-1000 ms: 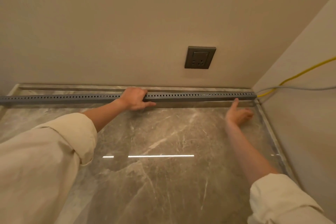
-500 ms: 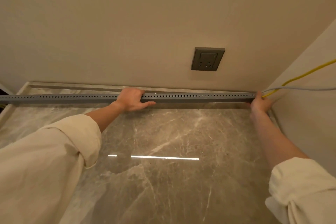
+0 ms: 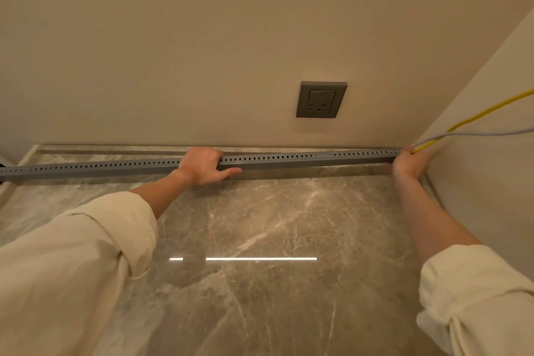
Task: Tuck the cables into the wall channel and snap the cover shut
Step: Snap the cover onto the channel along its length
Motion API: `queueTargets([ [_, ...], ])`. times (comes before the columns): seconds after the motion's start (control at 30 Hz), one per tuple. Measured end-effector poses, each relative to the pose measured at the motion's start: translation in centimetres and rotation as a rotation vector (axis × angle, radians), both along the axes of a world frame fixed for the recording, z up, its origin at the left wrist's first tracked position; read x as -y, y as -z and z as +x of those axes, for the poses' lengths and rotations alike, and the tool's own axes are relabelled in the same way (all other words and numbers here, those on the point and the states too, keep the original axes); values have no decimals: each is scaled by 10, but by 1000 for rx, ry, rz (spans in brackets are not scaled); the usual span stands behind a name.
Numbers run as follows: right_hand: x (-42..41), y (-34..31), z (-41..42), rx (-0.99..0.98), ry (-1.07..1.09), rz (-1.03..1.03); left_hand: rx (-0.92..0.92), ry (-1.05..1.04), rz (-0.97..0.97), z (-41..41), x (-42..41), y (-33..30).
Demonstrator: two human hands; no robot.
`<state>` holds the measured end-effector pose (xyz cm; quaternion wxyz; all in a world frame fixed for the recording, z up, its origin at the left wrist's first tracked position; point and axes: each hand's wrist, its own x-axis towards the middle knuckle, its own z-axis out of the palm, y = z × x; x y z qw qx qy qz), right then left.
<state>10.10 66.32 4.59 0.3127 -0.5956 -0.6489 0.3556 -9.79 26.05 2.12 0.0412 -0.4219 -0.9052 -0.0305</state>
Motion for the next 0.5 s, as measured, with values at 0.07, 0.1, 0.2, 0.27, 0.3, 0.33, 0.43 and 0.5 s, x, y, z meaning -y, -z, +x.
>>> queueTargets([
  [0.07, -3, -4, -1, 10, 7, 16, -17, 1, -3, -2, -1, -3],
  [0.1, -4, -5, -1, -3, 11, 11, -18, 0, -4, -3, -1, -5],
  [0.2, -10, -3, 1, -85, 6, -91, -20, 0, -11, -4, -5, -7],
  [0.27, -13, -1, 4, -171, 7, -170, -22, 16, -25, -4, -10, -8],
  [0.3, -12, -1, 4, -245, 16, -212, -25, 23, -26, -4, -13, -8],
  [0.33, -11, -3, 5, -322, 32, -247, -29, 27, -29, -4, -17, -8],
  [0.43, 1, -6, 4, -488, 38, -333, -47, 37, -38, -2, -29, -7],
  [0.5, 13, -4, 2, -540, 6, -424, -48, 50, -51, -4, -36, -8],
])
